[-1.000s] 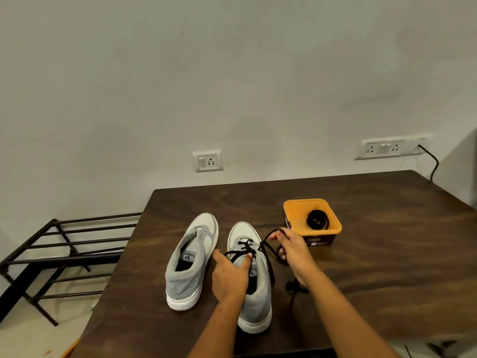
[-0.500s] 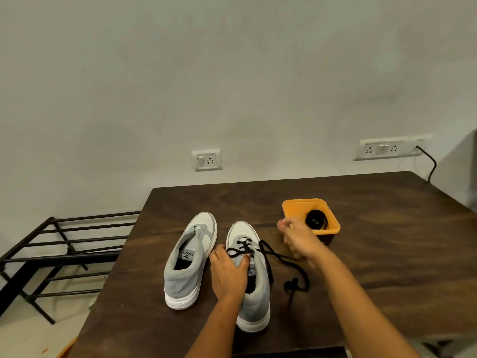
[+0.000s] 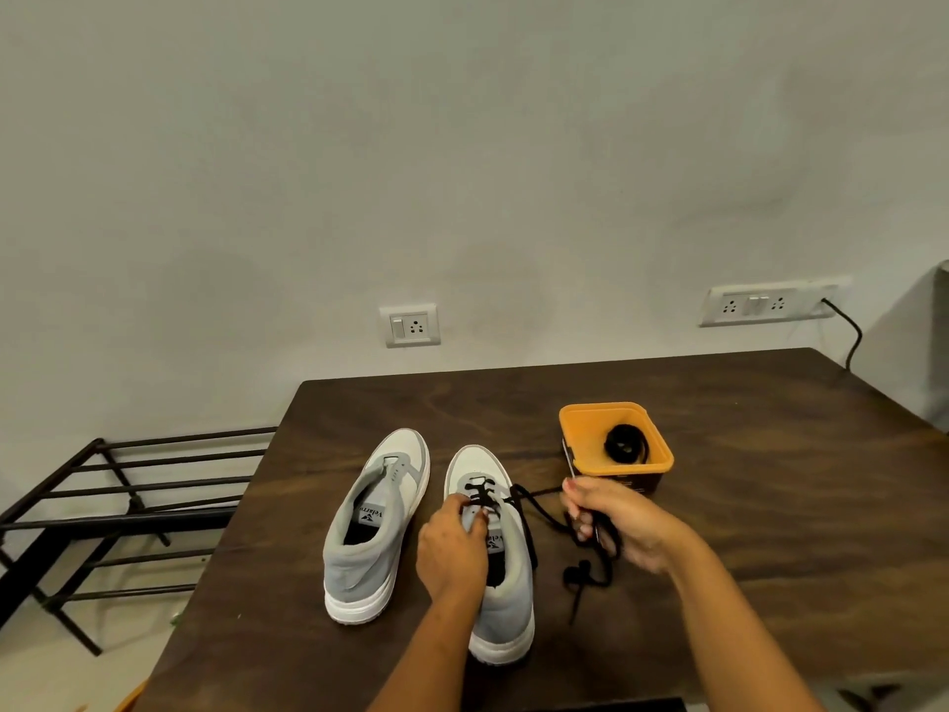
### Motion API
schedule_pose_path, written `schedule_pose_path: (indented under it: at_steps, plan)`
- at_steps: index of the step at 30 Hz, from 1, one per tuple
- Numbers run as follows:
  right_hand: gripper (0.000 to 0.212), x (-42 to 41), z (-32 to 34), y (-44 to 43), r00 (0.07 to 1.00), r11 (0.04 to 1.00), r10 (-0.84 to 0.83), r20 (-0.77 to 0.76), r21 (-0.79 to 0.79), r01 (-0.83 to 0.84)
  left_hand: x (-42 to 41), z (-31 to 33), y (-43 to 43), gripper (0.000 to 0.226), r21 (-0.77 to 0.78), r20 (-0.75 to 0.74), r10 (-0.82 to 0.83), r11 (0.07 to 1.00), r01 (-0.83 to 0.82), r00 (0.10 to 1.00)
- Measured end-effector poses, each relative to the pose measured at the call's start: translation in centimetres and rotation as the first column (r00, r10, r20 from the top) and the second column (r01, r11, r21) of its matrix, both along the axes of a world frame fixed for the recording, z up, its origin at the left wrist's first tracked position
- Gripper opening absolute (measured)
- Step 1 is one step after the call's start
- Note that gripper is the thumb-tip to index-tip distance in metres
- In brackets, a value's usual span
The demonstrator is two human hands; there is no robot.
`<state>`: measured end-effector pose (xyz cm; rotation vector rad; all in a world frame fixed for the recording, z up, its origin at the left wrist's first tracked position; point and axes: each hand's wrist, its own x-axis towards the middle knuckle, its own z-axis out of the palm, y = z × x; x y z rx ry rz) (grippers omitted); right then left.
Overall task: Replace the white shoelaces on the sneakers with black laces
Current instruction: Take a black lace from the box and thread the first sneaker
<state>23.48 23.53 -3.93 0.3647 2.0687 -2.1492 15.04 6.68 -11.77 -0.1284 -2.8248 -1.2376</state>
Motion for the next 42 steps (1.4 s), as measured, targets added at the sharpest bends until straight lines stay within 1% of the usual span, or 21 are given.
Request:
schedule_pose_path:
  at_steps: [2,3,4,6,8,11,13,15,17,21,24,26,27,29,31,32,34,36,37,40,42]
  plan:
    - [0.036,0.7,-0.6,-0.1,0.976,0.983,0.181,0.122,-0.053,-0.175,-0.3,0.1,0.0,0.026,-0.002,-0.016,-0.007,1.0,0.006,1.0]
    - [0.035,0.8,-1.3,-0.2,0.948,0.964,0.267,0.174,-0.04,-0.265,-0.5,0.2,0.0,0.025,-0.007,-0.029,-0.016,1.0,0.015,0.999]
    - [0.035,0.7,-2.1,-0.3,0.92,0.944,0.317,0.232,0.018,-0.33,-0.9,0.3,0.0,0.024,-0.013,-0.042,-0.024,1.0,0.023,0.999]
    - [0.036,0.1,-3.5,-0.4,0.889,0.898,0.297,0.348,0.216,-0.384,-1.7,0.6,-0.2,0.025,-0.02,-0.048,-0.031,0.999,0.03,0.998]
    - [0.036,-0.7,-3.8,-0.7,0.889,0.828,0.236,0.393,0.397,-0.396,-2.5,0.7,-0.4,0.028,-0.002,-0.039,-0.045,0.999,0.045,0.998]
    - [0.03,-2.3,-4.4,-1.2,0.892,0.69,0.166,0.421,0.596,-0.41,-2.9,0.7,-0.6,0.03,0.06,-0.043,-0.101,0.993,0.103,0.994]
    - [0.025,-3.5,-5.2,-1.7,0.929,0.669,0.06,0.365,0.676,-0.309,-2.8,0.7,-0.7,0.03,0.075,-0.072,-0.146,0.986,0.152,0.987]
    - [0.03,-4.4,-5.9,-2.3,0.964,0.747,-0.062,0.26,0.653,-0.128,-2.8,0.7,-0.9,0.03,0.08,-0.082,-0.174,0.98,0.181,0.981]
    - [0.033,-5.0,-6.1,-2.9,0.973,0.788,-0.094,0.209,0.613,-0.055,-2.9,0.5,-1.0,0.029,0.074,-0.094,-0.205,0.975,0.212,0.974]
    - [0.024,-5.5,-6.8,-3.8,0.976,0.753,-0.065,0.206,0.652,-0.087,-3.3,0.3,-0.8,0.026,0.063,-0.134,-0.219,0.971,0.229,0.966]
    - [0.012,-5.7,-7.5,-3.6,0.975,0.765,-0.059,0.212,0.638,-0.092,-3.5,0.2,-0.6,0.024,0.084,-0.13,-0.185,0.977,0.197,0.974]
    - [0.01,-5.7,-7.2,-3.5,0.968,0.725,-0.031,0.25,0.672,-0.15,-3.6,0.1,-0.5,0.023,0.135,-0.1,-0.131,0.98,0.144,0.986]
    - [0.012,-5.7,-6.9,-3.4,0.961,0.676,-0.037,0.276,0.715,-0.179,-3.7,0.1,-0.4,0.022,0.156,-0.082,-0.104,0.981,0.116,0.991]
    - [0.027,-5.6,-6.1,-3.2,0.939,0.549,-0.09,0.333,0.803,-0.232,-3.9,0.3,-0.4,0.022,0.166,-0.054,-0.082,0.982,0.09,0.995]
    - [0.035,-5.3,-5.7,-2.3,0.905,0.464,-0.183,0.385,0.845,-0.266,-4.1,0.6,-0.6,0.022,0.163,-0.031,-0.071,0.984,0.075,0.997]
    - [0.034,-5.0,-5.5,-1.6,0.88,0.452,-0.244,0.409,0.85,-0.27,-4.3,0.8,-0.8,0.022,0.167,-0.015,-0.062,0.984,0.063,0.998]
    - [0.031,-4.2,-5.1,0.0,0.829,0.46,-0.372,0.418,0.859,-0.227,-4.4,1.0,-0.9,0.021,0.18,0.02,-0.05,0.983,0.046,0.999]
    - [0.031,-3.4,-4.7,1.5,0.806,0.49,-0.457,0.376,0.863,-0.125,-4.3,1.1,-0.8,0.019,0.195,0.039,-0.068,0.979,0.059,0.997]
    - [0.031,-3.3,-4.5,2.0,0.818,0.515,-0.464,0.339,0.855,-0.063,-4.3,1.2,-0.6,0.017,0.212,0.033,-0.083,0.974,0.075,0.996]
    - [0.031,-4.1,-3.5,1.8,0.917,0.605,-0.363,0.164,0.791,0.098,-3.8,2.3,0.5,0.024,0.253,-0.051,-0.201,0.945,0.207,0.978]
    - [0.023,-4.9,-1.9,0.5,0.957,0.616,-0.29,0.004,0.767,0.183,-3.2,3.8,1.8,0.033,0.304,-0.06,-0.386,0.871,0.385,0.92]
